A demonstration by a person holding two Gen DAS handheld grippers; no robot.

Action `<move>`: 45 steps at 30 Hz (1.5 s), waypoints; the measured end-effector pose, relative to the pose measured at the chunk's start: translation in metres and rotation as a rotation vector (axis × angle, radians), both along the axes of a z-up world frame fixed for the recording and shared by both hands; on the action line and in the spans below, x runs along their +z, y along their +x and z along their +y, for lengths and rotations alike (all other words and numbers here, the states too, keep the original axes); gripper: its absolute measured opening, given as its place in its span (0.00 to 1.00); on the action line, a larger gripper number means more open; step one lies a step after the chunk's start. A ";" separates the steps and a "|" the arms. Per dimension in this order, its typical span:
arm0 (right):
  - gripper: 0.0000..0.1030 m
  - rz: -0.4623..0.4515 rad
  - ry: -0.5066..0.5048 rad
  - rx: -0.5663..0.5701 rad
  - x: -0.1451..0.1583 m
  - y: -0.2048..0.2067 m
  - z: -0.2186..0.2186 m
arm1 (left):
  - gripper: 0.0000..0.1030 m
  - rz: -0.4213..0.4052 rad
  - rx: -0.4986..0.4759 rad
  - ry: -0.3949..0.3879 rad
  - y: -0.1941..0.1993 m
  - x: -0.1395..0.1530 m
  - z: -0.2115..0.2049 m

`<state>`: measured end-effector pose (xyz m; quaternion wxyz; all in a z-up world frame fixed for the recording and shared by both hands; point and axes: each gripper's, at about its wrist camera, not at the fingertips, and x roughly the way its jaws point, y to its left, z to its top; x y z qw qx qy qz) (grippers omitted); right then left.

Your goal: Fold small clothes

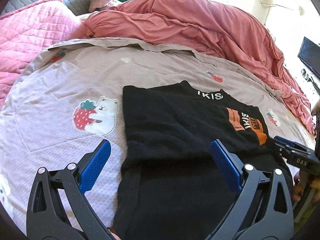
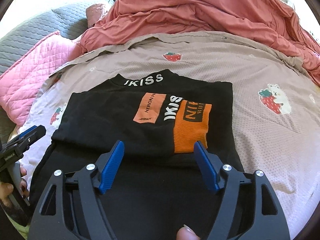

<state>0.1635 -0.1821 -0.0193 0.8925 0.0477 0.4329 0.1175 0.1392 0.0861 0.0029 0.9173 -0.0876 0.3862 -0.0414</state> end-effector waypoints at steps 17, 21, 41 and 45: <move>0.69 -0.044 0.017 0.009 0.024 -0.030 -0.001 | 0.91 0.021 0.031 0.040 -0.036 -0.012 0.008; 0.69 -0.046 0.009 0.010 0.026 -0.038 -0.003 | 0.91 0.012 0.039 0.038 -0.044 -0.011 0.009; 0.95 -0.049 0.024 -0.039 0.028 -0.070 -0.030 | 0.91 0.012 0.045 0.058 -0.078 -0.004 0.005; 0.95 -0.047 0.024 -0.042 0.028 -0.073 -0.033 | 0.91 0.020 0.046 0.067 -0.084 -0.004 0.004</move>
